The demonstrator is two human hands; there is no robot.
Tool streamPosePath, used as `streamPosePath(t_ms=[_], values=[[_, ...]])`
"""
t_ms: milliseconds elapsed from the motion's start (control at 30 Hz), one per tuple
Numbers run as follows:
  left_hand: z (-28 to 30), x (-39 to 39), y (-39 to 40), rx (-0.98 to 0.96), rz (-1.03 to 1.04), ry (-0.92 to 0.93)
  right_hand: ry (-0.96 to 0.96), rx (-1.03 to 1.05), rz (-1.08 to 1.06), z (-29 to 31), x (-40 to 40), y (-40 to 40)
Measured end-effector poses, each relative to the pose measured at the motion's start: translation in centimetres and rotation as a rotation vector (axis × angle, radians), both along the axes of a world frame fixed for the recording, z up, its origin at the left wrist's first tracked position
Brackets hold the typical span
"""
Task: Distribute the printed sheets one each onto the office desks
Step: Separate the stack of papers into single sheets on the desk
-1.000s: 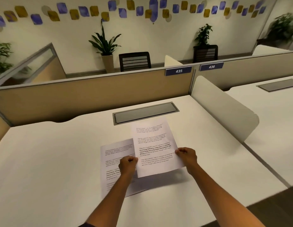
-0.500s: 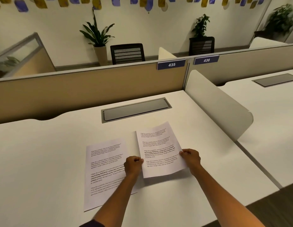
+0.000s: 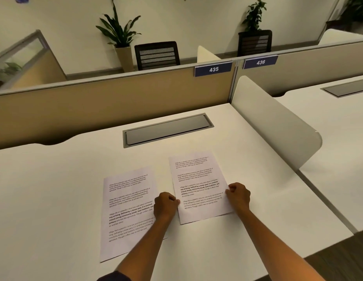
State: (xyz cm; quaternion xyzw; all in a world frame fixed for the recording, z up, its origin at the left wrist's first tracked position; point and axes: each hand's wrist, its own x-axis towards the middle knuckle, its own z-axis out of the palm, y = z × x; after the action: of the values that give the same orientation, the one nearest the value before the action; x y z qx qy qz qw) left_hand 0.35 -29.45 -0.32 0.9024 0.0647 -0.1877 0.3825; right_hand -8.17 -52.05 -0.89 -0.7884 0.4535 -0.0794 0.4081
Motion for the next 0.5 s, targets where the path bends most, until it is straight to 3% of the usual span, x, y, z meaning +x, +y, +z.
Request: streamPosePath(t_ms=[200, 500], values=[[0.4, 0.9, 1.7, 0.059, 0.024, -0.068, 0.023, -0.195, 0.059, 0.7, 0.7, 3.8], [1.6, 1.3, 10.4, 0.106, 0.166, -0.227, -0.143, -0.022, 0.353, 1.3, 4.8, 12.6]])
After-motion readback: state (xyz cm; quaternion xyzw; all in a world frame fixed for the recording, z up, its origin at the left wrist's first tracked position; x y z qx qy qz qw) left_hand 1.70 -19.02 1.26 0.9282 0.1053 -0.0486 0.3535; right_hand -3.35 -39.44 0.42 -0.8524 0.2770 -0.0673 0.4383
